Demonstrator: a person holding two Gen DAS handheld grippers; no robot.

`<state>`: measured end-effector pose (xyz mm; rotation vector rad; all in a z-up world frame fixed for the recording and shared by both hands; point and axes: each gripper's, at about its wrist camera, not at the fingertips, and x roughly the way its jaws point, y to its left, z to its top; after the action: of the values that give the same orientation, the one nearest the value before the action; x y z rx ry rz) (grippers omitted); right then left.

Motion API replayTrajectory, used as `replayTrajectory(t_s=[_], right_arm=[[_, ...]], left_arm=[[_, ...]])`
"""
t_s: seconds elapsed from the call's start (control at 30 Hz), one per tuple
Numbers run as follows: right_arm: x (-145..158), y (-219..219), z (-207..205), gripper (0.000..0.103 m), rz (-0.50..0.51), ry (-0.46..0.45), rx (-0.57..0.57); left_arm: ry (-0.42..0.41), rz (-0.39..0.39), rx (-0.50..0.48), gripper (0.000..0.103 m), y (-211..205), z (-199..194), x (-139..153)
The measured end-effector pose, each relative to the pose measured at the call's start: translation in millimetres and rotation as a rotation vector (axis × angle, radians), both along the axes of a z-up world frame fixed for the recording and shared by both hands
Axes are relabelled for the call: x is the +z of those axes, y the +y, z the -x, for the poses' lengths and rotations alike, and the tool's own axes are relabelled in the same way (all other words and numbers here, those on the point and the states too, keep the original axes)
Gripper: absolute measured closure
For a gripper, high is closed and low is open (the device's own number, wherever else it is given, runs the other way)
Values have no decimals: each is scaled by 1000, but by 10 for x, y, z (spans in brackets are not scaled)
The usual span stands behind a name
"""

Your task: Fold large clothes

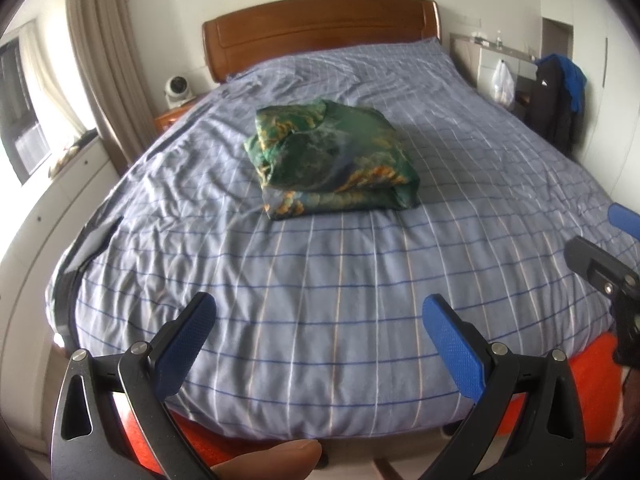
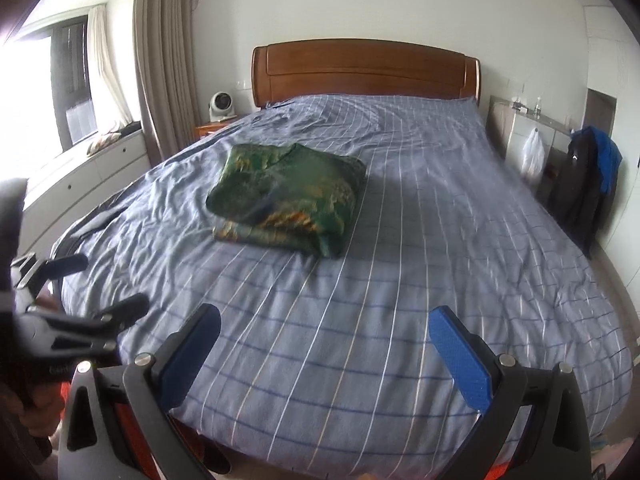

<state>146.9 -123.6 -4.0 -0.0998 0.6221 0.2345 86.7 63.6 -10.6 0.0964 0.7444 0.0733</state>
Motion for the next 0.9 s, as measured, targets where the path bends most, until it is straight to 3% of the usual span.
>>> replayTrajectory(t_s=[0.4,0.9], right_arm=[[-31,122,-62,0,73,38,25],[22,192,-41,0,53,64,42]], left_arm=[[6,10,45,0,140,-8,9],[-10,25,62,0,198,-18,135]])
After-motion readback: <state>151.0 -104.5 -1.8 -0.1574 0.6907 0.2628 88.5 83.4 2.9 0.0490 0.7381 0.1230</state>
